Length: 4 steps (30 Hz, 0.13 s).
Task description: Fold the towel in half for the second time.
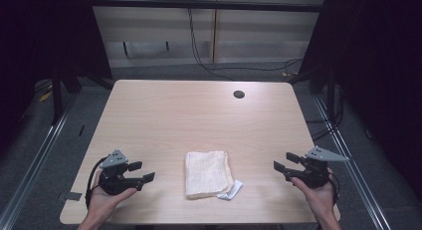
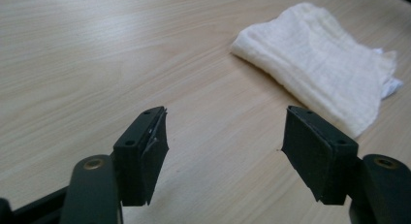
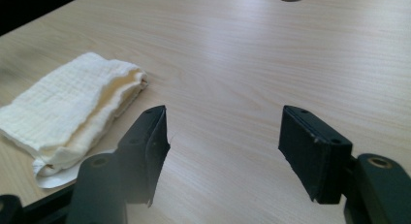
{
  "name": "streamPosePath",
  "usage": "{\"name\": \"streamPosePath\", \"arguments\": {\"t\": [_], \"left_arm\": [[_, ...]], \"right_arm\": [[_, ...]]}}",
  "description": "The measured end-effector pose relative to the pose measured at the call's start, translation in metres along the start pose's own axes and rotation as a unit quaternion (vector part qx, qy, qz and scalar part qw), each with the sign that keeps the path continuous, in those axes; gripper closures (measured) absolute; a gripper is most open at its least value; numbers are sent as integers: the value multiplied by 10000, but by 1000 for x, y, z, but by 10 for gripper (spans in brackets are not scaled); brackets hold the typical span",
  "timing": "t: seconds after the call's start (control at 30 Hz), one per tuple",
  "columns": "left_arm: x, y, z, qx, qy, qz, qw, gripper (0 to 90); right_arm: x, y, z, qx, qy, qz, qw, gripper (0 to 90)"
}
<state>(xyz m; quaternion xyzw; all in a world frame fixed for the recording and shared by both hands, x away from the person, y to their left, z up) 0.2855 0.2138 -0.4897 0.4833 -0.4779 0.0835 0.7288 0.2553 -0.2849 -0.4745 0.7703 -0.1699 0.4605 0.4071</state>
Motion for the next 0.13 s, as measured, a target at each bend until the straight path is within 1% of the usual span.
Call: {"name": "streamPosePath", "arguments": {"t": [0.03,0.07,0.13], "left_arm": [[0,-1,0,-99,25,-32,9999,323],[0,-2,0,-147,43,-39,9999,317],[0,-3,0,-150,15,-58,9999,312]], "right_arm": [[-2,-2,0,-31,30,-45,10000,338],[-5,-3,0,-7,2,-69,10000,337],[-8,-5,-1,14,0,-98,10000,336]]}}
Point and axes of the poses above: each handheld gripper's, and its own axes: y roughly backward along the jaws, x roughly out of its top, z roughly to its right, the point moved 4 cm from there along -y, roughly forward along the jaws, and after that the axes turned 9 degrees about x, right-handed, at the moved point
